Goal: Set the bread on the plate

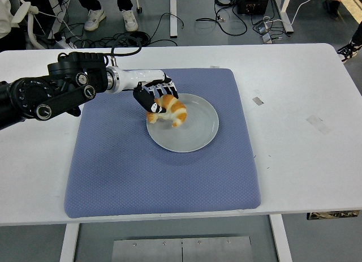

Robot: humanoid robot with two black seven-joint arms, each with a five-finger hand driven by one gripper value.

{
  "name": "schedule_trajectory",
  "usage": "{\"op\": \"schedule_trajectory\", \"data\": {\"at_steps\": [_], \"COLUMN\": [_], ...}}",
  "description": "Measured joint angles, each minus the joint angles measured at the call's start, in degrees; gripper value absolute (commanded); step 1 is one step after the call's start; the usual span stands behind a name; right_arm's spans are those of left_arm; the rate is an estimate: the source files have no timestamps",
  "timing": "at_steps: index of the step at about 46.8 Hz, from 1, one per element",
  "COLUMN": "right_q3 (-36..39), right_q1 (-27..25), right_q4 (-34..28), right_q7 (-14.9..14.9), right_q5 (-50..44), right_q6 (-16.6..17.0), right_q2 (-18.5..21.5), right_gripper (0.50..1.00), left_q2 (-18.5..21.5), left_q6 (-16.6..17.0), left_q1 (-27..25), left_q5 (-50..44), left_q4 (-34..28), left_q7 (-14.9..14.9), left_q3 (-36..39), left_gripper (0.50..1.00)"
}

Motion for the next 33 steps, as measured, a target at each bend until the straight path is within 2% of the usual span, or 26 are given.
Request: {"op": "schedule_trajectory", "data": {"at_steps": [20, 33], "right_q3": [0.0, 0.0], "right_q1": [0.0, 0.0], "right_q4": [0.0, 0.0], "right_q7": [0.0, 0.0], "right_q5": [0.0, 0.0], "right_q6": [0.0, 0.0], "right_q2": [0.0, 0.0], "right_gripper": [1.0, 1.0], "left_q2": [-4.0, -5.1], "left_q6": [0.4, 1.1], "left_q1": [0.0, 0.3], "left_q5": [0.2, 0.2], "left_q4": [2.4, 3.3], "left_q7": [0.0, 0.0], "left_q3": [0.4, 0.7], "left_gripper": [0.5, 0.5]}}
